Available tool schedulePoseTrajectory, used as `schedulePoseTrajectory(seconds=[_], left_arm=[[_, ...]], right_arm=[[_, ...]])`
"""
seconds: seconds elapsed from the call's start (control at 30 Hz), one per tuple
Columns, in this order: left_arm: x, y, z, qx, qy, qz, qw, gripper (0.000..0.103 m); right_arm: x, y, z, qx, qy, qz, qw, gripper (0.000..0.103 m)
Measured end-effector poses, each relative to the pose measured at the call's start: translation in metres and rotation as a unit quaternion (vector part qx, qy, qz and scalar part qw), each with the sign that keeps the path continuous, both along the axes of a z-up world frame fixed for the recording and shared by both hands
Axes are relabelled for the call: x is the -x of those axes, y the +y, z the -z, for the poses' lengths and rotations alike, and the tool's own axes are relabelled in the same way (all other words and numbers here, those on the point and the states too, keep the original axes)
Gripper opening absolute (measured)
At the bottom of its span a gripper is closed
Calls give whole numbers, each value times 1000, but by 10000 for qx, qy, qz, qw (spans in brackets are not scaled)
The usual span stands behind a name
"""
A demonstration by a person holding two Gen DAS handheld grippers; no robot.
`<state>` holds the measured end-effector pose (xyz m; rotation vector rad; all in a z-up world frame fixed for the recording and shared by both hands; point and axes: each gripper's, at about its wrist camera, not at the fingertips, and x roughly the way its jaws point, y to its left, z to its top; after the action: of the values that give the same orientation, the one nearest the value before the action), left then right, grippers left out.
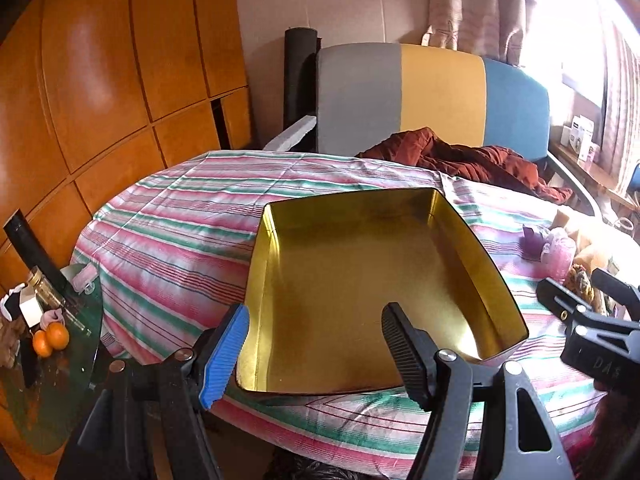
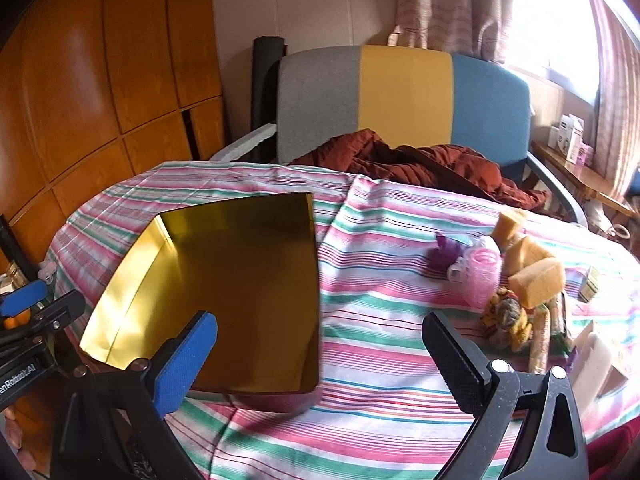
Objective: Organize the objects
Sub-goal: 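Move both tools from the gold tray toward the scattered items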
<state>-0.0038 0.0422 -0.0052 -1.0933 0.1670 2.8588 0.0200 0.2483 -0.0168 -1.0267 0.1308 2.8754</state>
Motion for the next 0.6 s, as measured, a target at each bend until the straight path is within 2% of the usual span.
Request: schedulePoseTrajectory(seconds=[0.43,0.53,0.6], left_arm=[[0,38,1,180,-66,518,9985,70],[3,50,3,-22,-317,963,9948,70],[5,59,5,-409,-621,1465,9864,70]], right_arm=[[-9,64,-4,42,28,714,9974,103],[-13,82,-8,6,47,850,9964,103],[-16,97,-11,40,42,997,9950,103]])
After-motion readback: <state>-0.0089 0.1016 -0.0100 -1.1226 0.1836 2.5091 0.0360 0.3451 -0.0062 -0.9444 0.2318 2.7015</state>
